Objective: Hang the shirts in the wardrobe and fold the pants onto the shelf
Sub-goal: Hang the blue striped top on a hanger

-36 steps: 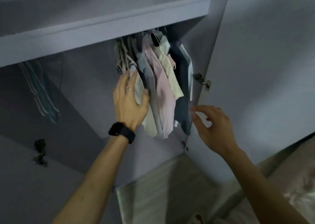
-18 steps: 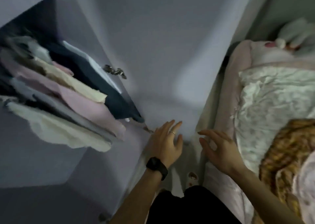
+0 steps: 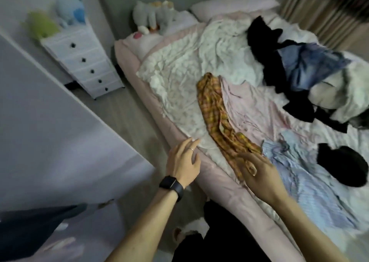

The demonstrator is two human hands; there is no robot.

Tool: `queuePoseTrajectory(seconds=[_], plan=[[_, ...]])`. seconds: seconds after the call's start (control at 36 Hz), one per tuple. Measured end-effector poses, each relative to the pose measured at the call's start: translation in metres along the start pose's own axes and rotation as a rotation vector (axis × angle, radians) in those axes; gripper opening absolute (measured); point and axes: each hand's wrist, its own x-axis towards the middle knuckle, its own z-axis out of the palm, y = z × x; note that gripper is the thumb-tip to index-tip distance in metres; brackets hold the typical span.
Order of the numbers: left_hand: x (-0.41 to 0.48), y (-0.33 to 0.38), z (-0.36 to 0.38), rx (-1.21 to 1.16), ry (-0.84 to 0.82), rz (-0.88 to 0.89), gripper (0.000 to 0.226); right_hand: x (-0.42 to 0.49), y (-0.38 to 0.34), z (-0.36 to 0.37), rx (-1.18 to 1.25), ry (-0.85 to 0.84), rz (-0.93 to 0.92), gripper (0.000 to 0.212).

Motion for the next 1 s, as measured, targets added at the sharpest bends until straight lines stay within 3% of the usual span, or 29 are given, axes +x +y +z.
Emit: queuePoseTrajectory(seconds=[0.19,0.36,0.56,0.78,0.86,0.94,1.0], plan=[[0.039,0.046,0.049,0.011,-0.109,0.173,0.046,-0.010,0.062,-0.015,0.054,-0.019,0.307,0.027],[0.089,0.090,0.110,0.137,-0.317,0.247,0.050,0.011,0.150,-0.029,0.105,-0.078,0.529,0.035],[0.129,0.099,0.211,0.268,-0.615,0.172,0.055,0.052,0.266,-0.024,-0.012,-0.309,0.697,0.053],[0.145,0.071,0.344,0.403,-0.916,0.073,0.063,0.084,0.395,0.010,-0.185,-0.431,0.859,0.081],[0.140,0.055,0.379,0.424,-1.052,0.007,0.065,0.081,0.421,0.030,-0.291,-0.483,0.843,0.067],[0.133,0.046,0.394,0.497,-1.105,0.004,0.067,0.077,0.426,0.041,-0.331,-0.350,0.814,0.028],[0.129,0.047,0.392,0.468,-1.110,-0.020,0.067,0.073,0.423,0.041,-0.350,-0.280,0.798,0.022]])
